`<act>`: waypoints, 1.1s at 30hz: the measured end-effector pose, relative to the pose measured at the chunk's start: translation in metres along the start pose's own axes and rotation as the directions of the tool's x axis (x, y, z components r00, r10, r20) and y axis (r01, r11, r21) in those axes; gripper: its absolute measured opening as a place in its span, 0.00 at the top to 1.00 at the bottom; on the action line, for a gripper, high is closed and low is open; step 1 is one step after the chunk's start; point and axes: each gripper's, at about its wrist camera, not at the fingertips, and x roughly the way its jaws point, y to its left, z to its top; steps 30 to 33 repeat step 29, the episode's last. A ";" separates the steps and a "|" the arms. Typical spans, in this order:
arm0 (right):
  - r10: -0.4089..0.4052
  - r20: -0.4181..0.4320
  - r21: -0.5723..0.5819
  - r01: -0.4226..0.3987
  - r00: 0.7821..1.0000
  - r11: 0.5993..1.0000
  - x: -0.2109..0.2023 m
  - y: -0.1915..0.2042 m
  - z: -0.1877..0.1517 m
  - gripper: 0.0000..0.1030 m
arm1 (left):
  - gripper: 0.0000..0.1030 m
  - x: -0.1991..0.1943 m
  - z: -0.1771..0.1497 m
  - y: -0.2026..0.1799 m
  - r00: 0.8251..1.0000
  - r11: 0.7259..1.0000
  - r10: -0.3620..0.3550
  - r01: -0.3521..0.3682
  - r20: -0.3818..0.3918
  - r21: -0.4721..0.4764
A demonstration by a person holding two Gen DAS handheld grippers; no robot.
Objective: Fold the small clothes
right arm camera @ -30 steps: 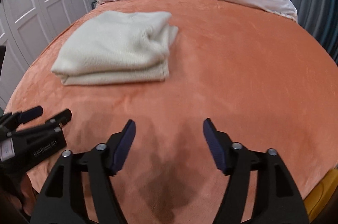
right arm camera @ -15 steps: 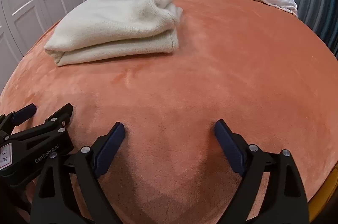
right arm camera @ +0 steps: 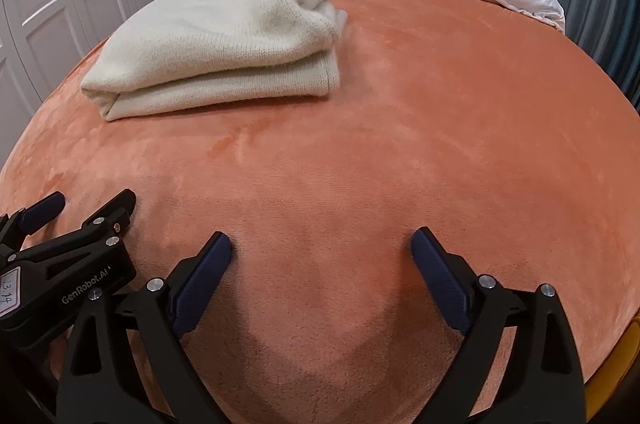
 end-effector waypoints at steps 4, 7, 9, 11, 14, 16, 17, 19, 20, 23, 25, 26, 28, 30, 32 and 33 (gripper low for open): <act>0.000 0.010 0.005 0.000 1.000 1.000 0.001 -0.002 0.000 0.12 | 0.12 0.000 0.000 0.000 1.000 1.000 0.003 -0.003 -0.001 -0.001; -0.001 0.031 0.010 0.000 1.000 1.000 0.000 -0.001 -0.004 0.12 | 0.12 0.001 0.000 0.001 1.000 1.000 0.006 -0.006 0.002 0.003; 0.000 0.035 0.012 0.000 0.999 1.000 0.000 -0.001 -0.004 0.12 | 0.12 0.002 0.000 0.001 1.000 1.000 0.005 -0.005 0.003 0.002; 0.000 0.034 0.012 0.000 0.999 1.000 0.000 0.000 -0.004 0.12 | 0.12 0.002 0.001 0.000 1.000 1.000 0.006 -0.006 0.005 0.000; -0.001 0.034 0.012 0.000 0.999 1.000 0.000 -0.001 -0.004 0.12 | 0.12 0.002 0.000 0.001 1.000 1.000 0.006 -0.006 0.009 -0.002; -0.001 0.035 0.011 0.000 0.999 1.000 0.000 -0.001 -0.004 0.12 | 0.12 0.003 0.001 0.001 1.000 1.000 0.007 -0.007 0.010 -0.002; -0.001 0.035 0.011 0.001 0.999 1.000 0.000 -0.001 -0.004 0.12 | 0.12 0.002 0.001 0.000 1.000 1.000 0.007 -0.007 0.010 -0.003; -0.001 0.035 0.011 0.001 0.999 1.000 0.000 -0.001 -0.004 0.12 | 0.12 0.002 0.001 0.000 1.000 1.000 0.007 -0.007 0.010 -0.003; -0.001 0.035 0.011 0.001 0.999 1.000 0.000 -0.001 -0.004 0.12 | 0.12 0.002 0.001 0.000 1.000 1.000 0.008 -0.007 0.009 -0.002; -0.003 0.035 0.012 0.002 0.999 1.000 0.000 -0.001 -0.005 0.12 | 0.12 0.003 0.001 0.001 1.000 1.000 0.010 -0.010 0.007 -0.003; -0.005 0.035 0.013 0.004 0.999 1.000 0.000 0.000 -0.006 0.12 | 0.12 0.003 0.001 0.001 1.000 1.000 0.011 -0.011 0.006 -0.002; -0.005 0.035 0.013 0.005 0.999 1.000 -0.001 0.001 -0.006 0.12 | 0.12 0.003 0.001 0.000 1.000 1.000 0.011 -0.011 0.006 -0.001; -0.005 0.035 0.013 0.005 0.999 1.000 -0.001 0.000 -0.006 0.12 | 0.12 0.003 0.001 0.000 1.000 1.000 0.012 -0.012 0.006 -0.001; -0.006 0.035 0.013 0.005 0.999 1.000 -0.001 0.000 -0.006 0.12 | 0.12 0.003 0.001 0.000 1.000 1.000 0.012 -0.012 0.005 -0.001; -0.006 0.035 0.013 0.005 0.999 1.000 -0.001 0.000 -0.006 0.12 | 0.12 0.003 0.001 0.000 1.000 1.000 0.012 -0.012 0.005 -0.001; -0.006 0.035 0.013 0.005 0.999 1.000 -0.001 0.000 -0.006 0.12 | 0.12 0.003 0.001 0.000 1.000 1.000 0.012 -0.012 0.005 -0.001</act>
